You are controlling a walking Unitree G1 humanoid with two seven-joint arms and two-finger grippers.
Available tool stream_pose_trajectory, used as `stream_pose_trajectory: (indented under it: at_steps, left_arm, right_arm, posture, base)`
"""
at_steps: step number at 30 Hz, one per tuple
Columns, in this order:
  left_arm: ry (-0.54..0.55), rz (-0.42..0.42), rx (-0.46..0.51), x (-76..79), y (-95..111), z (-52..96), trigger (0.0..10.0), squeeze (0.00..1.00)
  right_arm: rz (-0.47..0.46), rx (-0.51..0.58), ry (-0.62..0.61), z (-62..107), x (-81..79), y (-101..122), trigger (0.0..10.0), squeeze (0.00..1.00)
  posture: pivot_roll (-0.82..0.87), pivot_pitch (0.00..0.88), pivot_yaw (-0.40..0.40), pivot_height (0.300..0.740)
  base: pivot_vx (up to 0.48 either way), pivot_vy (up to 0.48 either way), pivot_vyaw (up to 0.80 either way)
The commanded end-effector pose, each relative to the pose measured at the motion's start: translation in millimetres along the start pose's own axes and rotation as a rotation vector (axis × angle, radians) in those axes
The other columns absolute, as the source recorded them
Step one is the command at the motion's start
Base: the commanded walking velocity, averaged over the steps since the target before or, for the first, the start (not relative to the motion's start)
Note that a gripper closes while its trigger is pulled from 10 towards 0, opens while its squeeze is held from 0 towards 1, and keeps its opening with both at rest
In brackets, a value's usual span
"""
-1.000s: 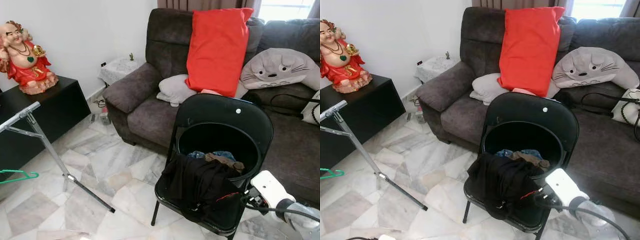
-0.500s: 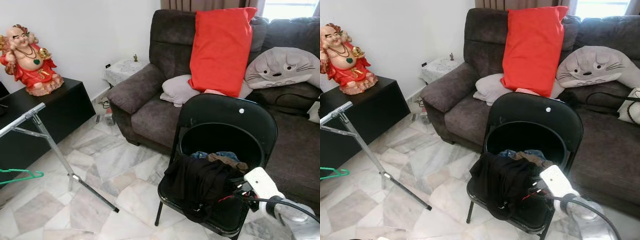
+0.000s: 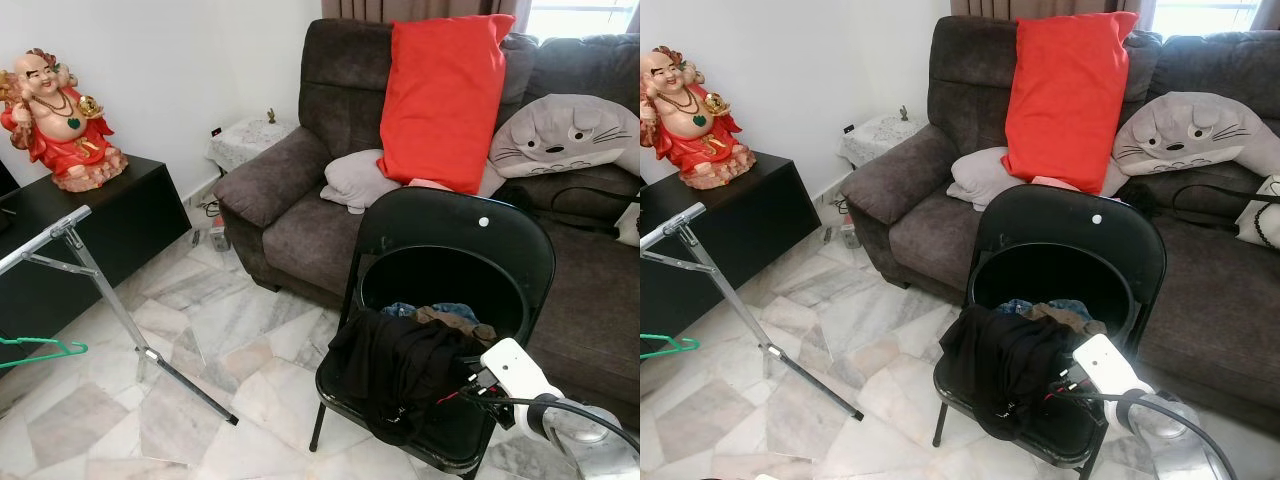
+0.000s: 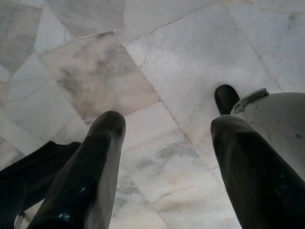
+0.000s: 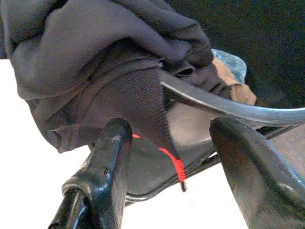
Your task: Hang hanger
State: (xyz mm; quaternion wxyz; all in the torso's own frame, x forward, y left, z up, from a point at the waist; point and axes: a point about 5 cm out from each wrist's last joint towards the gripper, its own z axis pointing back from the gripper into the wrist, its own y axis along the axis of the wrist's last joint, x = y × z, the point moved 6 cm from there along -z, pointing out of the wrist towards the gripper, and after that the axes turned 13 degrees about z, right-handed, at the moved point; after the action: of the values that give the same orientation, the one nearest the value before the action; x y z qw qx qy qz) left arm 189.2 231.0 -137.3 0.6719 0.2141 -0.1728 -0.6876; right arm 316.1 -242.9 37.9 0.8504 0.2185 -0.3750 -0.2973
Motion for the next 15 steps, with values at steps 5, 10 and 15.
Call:
stream_pose_trajectory:
  at_steps: [5,10,15]
  left_arm:
    - [0.010,0.005,-0.028,-2.9,-8,1.1,10.0,0.00]
    - [0.010,0.006,-0.028,-2.8,-8,1.0,10.0,0.00]
    - [0.012,0.008,-0.031,-2.6,-9,1.1,10.0,0.00]
  right_arm:
    - [-0.007,0.008,0.027,-3.4,-16.1,3,10.0,0.00]
    - [-0.011,0.010,0.041,-4.7,-18.9,4,10.0,0.00]
    - [-0.016,0.006,0.038,-7.0,-19.0,4,0.0,0.00]
  posture:
    - [-0.06,0.001,0.140,0.740]
    - [-0.05,0.007,0.136,0.740]
    - [-0.05,0.008,0.134,0.740]
  base:
    - [0.000,0.000,0.00]
    - [0.000,0.000,0.00]
    - [0.000,0.000,0.00]
